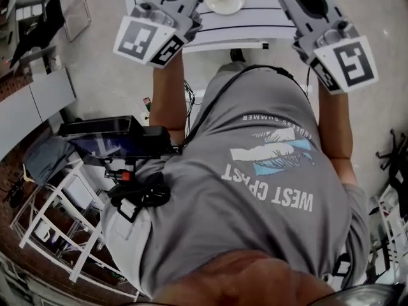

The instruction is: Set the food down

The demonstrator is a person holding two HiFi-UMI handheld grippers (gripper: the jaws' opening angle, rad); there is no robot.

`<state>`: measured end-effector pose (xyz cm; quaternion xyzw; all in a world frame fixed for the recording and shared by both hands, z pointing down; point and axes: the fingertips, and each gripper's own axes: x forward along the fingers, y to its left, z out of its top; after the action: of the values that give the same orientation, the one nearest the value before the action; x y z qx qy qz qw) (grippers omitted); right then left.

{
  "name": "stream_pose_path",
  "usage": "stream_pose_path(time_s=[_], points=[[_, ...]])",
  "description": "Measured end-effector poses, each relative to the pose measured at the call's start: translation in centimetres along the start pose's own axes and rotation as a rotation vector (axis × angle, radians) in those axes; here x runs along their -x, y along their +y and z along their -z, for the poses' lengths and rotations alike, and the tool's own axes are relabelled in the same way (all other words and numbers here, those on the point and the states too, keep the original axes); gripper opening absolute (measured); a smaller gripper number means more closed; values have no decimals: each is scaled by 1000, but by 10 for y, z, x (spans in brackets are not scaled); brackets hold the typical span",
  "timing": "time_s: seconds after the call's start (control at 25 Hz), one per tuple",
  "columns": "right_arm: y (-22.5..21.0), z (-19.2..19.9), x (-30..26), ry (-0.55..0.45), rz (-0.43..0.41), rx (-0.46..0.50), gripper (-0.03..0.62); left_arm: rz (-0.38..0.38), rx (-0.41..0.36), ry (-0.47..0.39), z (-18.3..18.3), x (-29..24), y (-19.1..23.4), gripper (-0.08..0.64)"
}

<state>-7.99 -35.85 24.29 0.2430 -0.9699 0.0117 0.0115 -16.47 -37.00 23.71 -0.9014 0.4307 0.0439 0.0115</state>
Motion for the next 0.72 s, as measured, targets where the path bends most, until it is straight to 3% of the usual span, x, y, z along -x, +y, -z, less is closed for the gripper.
stream_pose_path(time_s=[0.12,0.52,0.72], points=[[13,8,17,36,-2,58,8,-17,-7,14,1,10,-20,8],[48,11,109,44,-35,61,8,-61,-7,44,10,29,-119,8],[64,2,130,3,-56,61,8,-104,-16,37,9,44,-144,8]])
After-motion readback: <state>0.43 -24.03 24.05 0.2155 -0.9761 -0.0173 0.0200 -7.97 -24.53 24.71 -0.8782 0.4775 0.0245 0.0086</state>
